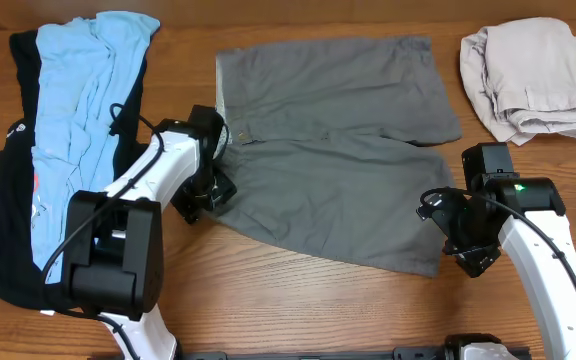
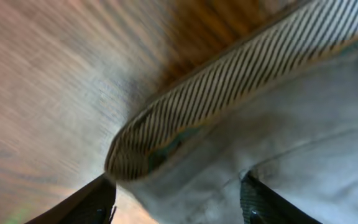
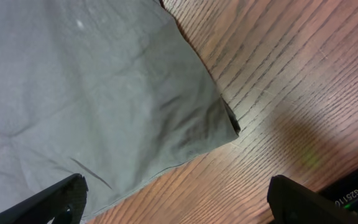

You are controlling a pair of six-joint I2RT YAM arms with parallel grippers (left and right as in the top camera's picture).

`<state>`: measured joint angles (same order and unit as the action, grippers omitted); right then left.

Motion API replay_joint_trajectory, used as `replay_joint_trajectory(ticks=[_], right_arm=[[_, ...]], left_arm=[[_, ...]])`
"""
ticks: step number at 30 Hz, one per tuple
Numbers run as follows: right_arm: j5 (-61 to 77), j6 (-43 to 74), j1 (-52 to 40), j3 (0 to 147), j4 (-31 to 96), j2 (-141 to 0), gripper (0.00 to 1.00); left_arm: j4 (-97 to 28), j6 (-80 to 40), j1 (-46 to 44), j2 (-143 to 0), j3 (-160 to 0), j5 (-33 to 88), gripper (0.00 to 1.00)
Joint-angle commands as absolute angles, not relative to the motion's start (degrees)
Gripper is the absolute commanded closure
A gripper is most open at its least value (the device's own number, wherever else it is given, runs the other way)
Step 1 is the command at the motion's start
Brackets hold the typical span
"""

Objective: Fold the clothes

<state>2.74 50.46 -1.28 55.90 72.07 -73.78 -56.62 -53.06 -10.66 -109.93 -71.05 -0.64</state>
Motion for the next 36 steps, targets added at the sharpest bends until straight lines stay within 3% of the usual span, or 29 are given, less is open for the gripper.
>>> replay_joint_trajectory(ticks=[1,3,7,9,10,20,30,36], right_arm=[[2.66,51.09,-1.5,55.75,72.05,-73.41,0.07],[2.66,51.09,-1.5,55.75,72.16,-73.41,0.1],[2.98,51.31,-1.5,55.68,72.77,-73.41,0.14],[3.62,52.25,-1.5,55.48,72.9,-73.41,0.16],[3.6,53.36,-1.5,55.37,73.17,-73.41,0.17],[6.0,75.22,-1.54,42.98,67.88,-73.41,0.24],[5.74,76.77,-1.54,32.93,50.15,-73.41,0.31],[4.14,76.75,-1.56,32.1,49.89,-73.41,0.35]], left_arm=[[-52.58,-54.22,-10.04,-108.62,-67.26,-0.56,0.36],[-49.36,-54.19,-10.04,-108.62,-64.97,-0.49,0.38],[-44.36,-54.24,-10.04,-108.62,-61.91,-0.36,0.63],[-43.16,-54.24,-10.04,-108.62,-61.69,-0.38,0.92],[-42.63,-54.24,-10.04,-108.62,-61.69,-0.38,0.95],[-39.83,-54.24,-10.04,-108.62,-61.69,-0.38,0.96],[-38.87,-54.24,-10.04,-108.62,-61.69,-0.38,0.96],[-38.92,-54.24,-10.04,-108.62,-61.69,-0.38,0.96]])
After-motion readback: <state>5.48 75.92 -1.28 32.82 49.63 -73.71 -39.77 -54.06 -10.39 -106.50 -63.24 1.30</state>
